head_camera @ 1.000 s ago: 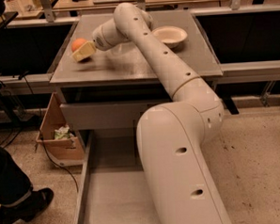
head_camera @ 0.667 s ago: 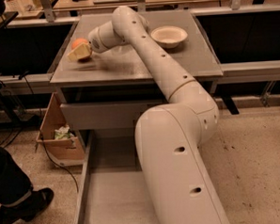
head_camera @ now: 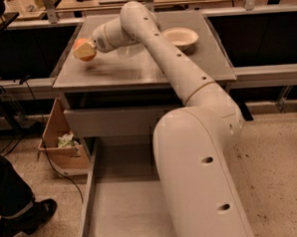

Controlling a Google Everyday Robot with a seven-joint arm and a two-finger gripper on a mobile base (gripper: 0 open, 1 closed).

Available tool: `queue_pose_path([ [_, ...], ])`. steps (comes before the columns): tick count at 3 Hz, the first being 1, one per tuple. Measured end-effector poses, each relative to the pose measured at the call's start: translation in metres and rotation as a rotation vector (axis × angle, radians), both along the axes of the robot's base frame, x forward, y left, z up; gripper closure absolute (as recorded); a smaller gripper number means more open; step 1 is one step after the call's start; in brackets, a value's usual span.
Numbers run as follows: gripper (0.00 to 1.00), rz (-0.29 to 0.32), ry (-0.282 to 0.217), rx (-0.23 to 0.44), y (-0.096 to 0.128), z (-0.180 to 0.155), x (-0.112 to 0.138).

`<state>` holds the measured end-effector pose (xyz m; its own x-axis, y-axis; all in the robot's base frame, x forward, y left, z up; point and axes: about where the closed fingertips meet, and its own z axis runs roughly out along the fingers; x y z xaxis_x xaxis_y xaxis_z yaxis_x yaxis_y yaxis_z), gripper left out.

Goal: Place orange into middle drawer

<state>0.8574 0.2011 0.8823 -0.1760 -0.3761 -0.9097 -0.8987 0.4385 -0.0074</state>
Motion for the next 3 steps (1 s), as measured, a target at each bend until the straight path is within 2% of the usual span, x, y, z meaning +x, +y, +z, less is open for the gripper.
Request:
queue_pose_path([
  [1,0.88,0.015,-0.044,-0.001,-0.024,0.031,-0.027],
  [2,1.00,0.041,-0.062,-0.004,-0.055,0.060,-0.080],
  [3,1.00,0.035,-0.034,0.009,-0.088,0.075,-0.137],
])
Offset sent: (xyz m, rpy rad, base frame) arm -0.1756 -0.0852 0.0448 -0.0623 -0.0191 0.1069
